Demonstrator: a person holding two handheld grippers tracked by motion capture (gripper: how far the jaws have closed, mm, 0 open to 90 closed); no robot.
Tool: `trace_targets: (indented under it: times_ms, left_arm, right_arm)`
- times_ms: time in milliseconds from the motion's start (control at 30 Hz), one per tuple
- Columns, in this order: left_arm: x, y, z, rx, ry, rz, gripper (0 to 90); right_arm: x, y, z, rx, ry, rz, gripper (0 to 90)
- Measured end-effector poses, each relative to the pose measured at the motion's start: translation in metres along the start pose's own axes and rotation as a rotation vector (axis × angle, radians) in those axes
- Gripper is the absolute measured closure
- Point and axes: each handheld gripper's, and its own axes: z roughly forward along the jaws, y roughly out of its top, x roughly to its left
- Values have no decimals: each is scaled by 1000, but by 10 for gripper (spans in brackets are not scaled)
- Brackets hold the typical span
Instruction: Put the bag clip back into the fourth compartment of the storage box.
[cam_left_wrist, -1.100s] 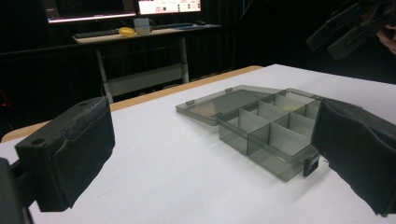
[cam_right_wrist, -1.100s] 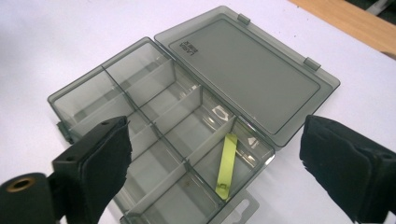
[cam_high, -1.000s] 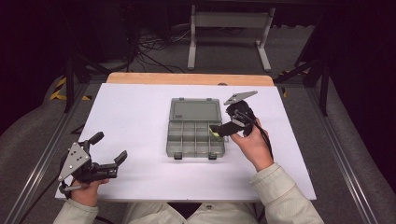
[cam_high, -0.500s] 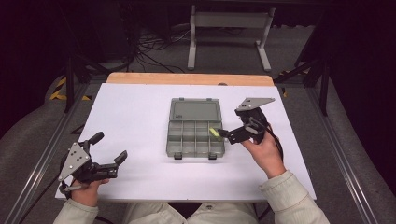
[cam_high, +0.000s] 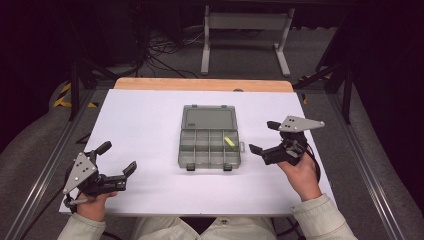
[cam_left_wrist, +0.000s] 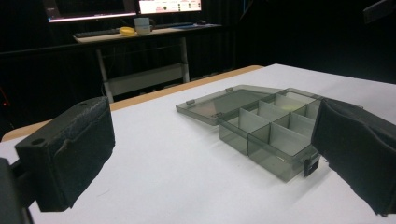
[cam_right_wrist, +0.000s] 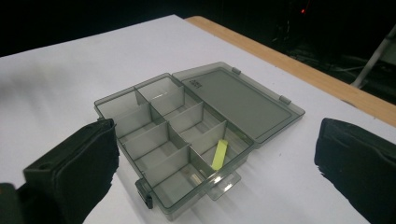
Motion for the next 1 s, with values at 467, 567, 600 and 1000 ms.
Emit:
trace_targets:
  times_ms: [467,567,600,1000]
  left_arm:
    - [0,-1,0,5,5,2,2]
    - [1,-1,0,4,6,1,2]
    - [1,-1,0,5,6,1,3]
    - [1,-1,0,3,3,1,2]
  right_arm:
    - [-9,-37,-22,-133,-30,-7,2]
    - [-9,-43,-23,-154,-31,-17,2]
    - [-8,-48,-24,-164,-35,-28,2]
    - [-9,-77,-29,-197,-85,-30,2]
